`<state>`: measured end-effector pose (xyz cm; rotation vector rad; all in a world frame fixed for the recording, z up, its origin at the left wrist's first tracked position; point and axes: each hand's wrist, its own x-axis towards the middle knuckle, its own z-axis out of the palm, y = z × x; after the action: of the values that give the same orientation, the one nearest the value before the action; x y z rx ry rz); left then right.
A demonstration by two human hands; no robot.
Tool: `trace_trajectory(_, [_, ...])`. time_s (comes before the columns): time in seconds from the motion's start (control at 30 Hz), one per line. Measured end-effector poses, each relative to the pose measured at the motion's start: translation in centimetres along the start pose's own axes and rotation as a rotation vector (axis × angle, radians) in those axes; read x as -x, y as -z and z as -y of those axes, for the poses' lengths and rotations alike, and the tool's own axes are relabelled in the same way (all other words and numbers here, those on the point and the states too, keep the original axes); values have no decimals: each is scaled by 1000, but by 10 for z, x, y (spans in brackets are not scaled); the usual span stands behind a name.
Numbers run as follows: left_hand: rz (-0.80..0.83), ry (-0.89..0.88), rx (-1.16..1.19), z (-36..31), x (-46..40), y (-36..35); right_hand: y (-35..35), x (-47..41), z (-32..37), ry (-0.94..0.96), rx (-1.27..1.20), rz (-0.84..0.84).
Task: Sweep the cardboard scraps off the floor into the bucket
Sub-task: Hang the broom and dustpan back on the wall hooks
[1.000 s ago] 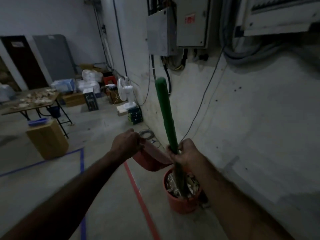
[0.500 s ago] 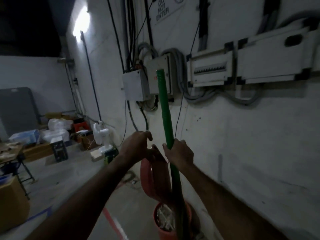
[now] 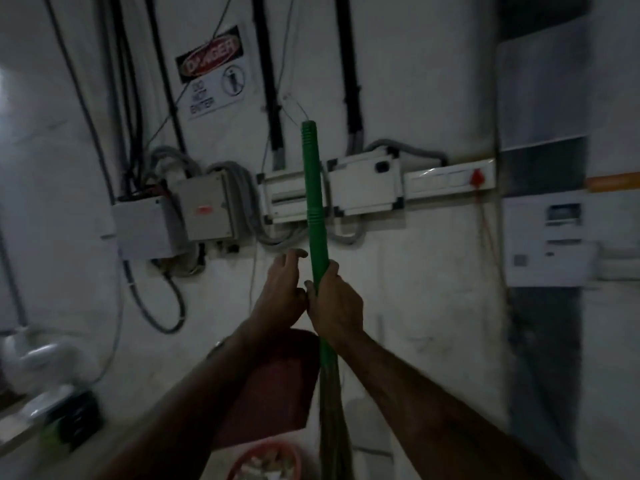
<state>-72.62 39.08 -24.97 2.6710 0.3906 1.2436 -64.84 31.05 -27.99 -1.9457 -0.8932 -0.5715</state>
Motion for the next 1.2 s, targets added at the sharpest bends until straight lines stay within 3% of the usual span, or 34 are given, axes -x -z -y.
trace_trajectory(0.23, [-108,-296,-208,-112,-46,-22,127,-38,-58,-5,187,-279])
trace_trajectory(0.5, [-147,-530,-133,-250,-115,-70,261,-86,-156,36,260,-541])
trace_trajectory(0.67, [-161,-603,-220,-343,-162,-111,353,-116,-222,43,317,-612])
trace_trajectory(0.83, [-209,-533,-125,-427,-210,-160,431,-144,-282,18,399,-633])
trace_trajectory(1.0, [-208,-565,68,-496,-242,-196,479,-182,-333,105,489,-725])
trace_trajectory(1.2, [-251,-562,87,-539,-301,-240,516,-230,-378,191,637,-694])
